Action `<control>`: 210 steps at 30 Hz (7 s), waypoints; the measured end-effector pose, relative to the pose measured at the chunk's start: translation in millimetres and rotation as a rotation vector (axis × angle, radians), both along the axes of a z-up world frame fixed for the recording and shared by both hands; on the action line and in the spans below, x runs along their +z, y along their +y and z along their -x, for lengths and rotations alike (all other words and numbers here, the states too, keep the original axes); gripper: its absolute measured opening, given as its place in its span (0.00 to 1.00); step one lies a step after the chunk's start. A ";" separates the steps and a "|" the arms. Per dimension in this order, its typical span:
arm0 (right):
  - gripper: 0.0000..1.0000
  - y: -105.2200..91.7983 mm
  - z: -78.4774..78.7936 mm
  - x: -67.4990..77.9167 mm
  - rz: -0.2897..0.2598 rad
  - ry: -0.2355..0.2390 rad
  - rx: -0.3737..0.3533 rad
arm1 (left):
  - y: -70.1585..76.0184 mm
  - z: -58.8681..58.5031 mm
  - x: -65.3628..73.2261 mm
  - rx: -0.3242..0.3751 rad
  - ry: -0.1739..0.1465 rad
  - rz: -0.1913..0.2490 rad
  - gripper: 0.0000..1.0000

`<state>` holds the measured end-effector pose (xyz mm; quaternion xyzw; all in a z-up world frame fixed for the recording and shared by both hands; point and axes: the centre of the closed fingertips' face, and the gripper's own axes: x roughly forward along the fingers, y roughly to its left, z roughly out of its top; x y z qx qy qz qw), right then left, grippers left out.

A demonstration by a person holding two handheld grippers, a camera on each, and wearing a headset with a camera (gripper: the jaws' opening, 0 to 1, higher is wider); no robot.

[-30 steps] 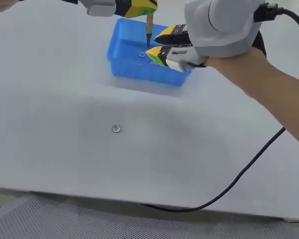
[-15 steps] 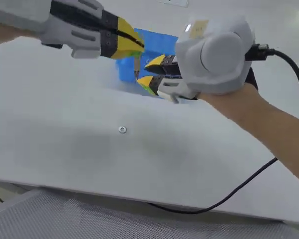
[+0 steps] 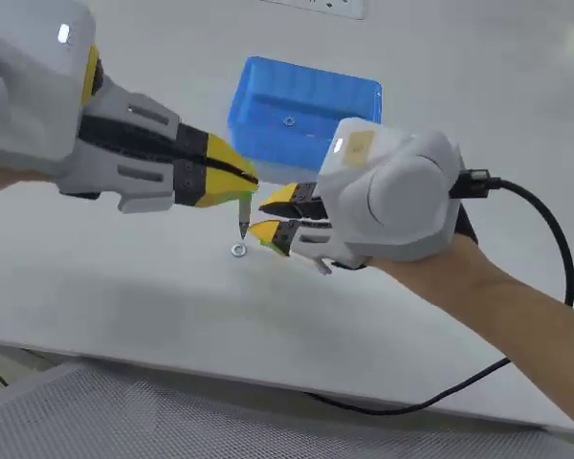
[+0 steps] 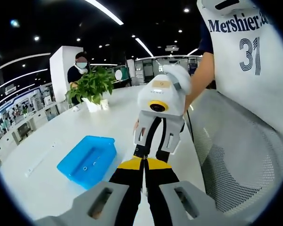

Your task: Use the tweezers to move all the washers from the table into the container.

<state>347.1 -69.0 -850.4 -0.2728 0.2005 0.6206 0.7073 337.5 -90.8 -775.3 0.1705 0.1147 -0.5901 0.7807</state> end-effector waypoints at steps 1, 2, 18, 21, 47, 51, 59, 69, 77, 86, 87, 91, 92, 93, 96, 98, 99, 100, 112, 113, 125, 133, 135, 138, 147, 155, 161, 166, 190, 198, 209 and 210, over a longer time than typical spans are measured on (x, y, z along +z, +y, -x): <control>0.14 0.3 1.4 -1.4 0.005 0.003 0.007 | 0.0 0.4 -1.0 0.003 0.001 -0.004 0.04; 0.14 -0.2 2.2 -2.0 0.006 0.005 0.008 | 0.2 0.8 -1.1 0.006 0.002 -0.002 0.04; 0.14 0.5 14.0 -14.0 0.017 0.034 0.019 | 2.5 5.1 -0.3 0.034 0.020 0.032 0.04; 0.14 0.8 13.7 -13.9 0.019 0.031 0.022 | 3.1 7.0 4.6 0.036 0.010 0.041 0.04; 0.14 3.6 21.2 -23.2 0.039 0.052 0.048 | -0.6 15.8 -2.7 0.009 0.050 0.041 0.04; 0.14 4.3 22.3 -24.8 0.040 0.058 0.054 | -1.2 16.2 -3.0 0.009 0.055 0.045 0.04; 0.13 7.1 27.2 -29.7 0.039 0.082 0.096 | -1.7 17.3 -2.7 0.003 0.076 0.058 0.04; 0.09 8.3 26.1 -31.2 0.050 0.081 0.134 | -1.2 17.7 -2.5 0.004 0.083 0.065 0.04; 0.08 7.7 24.0 -25.1 0.044 0.071 0.123 | 0.1 16.4 3.1 -0.005 0.072 0.057 0.04; 0.08 5.0 6.6 4.6 0.033 0.008 0.129 | -2.3 2.3 31.3 -0.032 0.020 0.060 0.04; 0.08 4.2 2.5 8.7 0.029 -0.002 0.122 | -2.6 -0.4 35.0 -0.034 0.009 0.061 0.04; 0.08 -1.0 -19.5 28.8 0.006 -0.058 0.077 | -5.6 -15.1 53.3 -0.048 -0.045 0.063 0.04; 0.08 -2.8 -25.0 33.4 0.006 -0.073 0.067 | -6.7 -19.6 57.5 -0.053 -0.061 0.057 0.04; 0.08 -3.6 -28.4 37.0 0.002 -0.078 0.062 | -7.9 -22.9 60.9 -0.057 -0.069 0.058 0.04; 0.08 -6.7 -41.8 47.7 -0.010 -0.103 0.037 | -12.5 -33.6 70.3 -0.076 -0.107 0.051 0.04; 0.08 -9.0 -49.8 53.0 -0.012 -0.120 0.025 | -15.7 -39.5 74.8 -0.092 -0.124 0.045 0.04; 0.08 -10.3 -54.0 55.8 -0.014 -0.129 0.018 | -17.6 -42.6 77.2 -0.101 -0.134 0.041 0.04; 0.08 -11.2 -56.8 57.6 -0.015 -0.131 0.013 | -18.8 -45.0 78.9 -0.107 -0.139 0.037 0.04; 0.08 -21.4 -117.7 68.6 -0.038 -0.181 -0.091 | -36.9 -95.6 91.3 -0.162 -0.193 0.034 0.04; 0.08 -21.9 -121.9 67.1 -0.038 -0.182 -0.095 | -37.4 -98.8 90.1 -0.164 -0.188 0.037 0.04; 0.09 -29.4 -151.2 31.2 -0.014 -0.111 -0.152 | -40.8 -133.8 56.4 -0.140 -0.140 0.027 0.04; 0.09 -35.4 -151.7 18.9 -0.012 -0.086 -0.176 | -44.9 -140.2 44.9 -0.129 -0.121 0.031 0.04; 0.10 -36.7 -152.6 18.5 -0.015 -0.077 -0.187 | -45.9 -140.6 44.2 -0.127 -0.126 0.026 0.04; 0.13 -38.5 -154.0 21.1 -0.027 -0.071 -0.204 | -45.6 -142.3 42.8 -0.121 -0.128 0.021 0.04; 0.14 -35.2 -148.6 33.7 -0.059 -0.083 -0.216 | -45.2 -139.1 50.4 -0.110 -0.150 0.022 0.04; 0.13 -32.6 -150.4 58.0 -0.117 -0.104 -0.243 | -51.3 -129.1 66.6 -0.106 -0.175 0.047 0.04; 0.12 -31.8 -139.7 64.7 -0.114 -0.123 -0.217 | -47.0 -120.3 75.7 -0.094 -0.182 0.061 0.04; 0.11 -34.3 -127.4 73.3 -0.122 -0.112 -0.203 | -44.9 -110.6 84.3 -0.080 -0.177 0.098 0.04; 0.08 -63.4 -39.5 16.0 0.176 -0.083 0.014 | -26.6 -38.9 10.7 -0.025 -0.027 0.064 0.04; 0.08 -79.6 -28.2 -21.0 0.293 -0.038 0.056 | -29.5 -28.6 -39.9 -0.006 0.048 0.027 0.04; 0.08 -87.7 -36.9 -38.6 0.388 -0.040 0.068 | -26.3 -34.0 -84.6 -0.007 0.084 -0.081 0.04; 0.08 -87.9 -37.1 -39.9 0.397 -0.042 0.070 | -26.2 -34.8 -86.8 -0.008 0.085 -0.086 0.04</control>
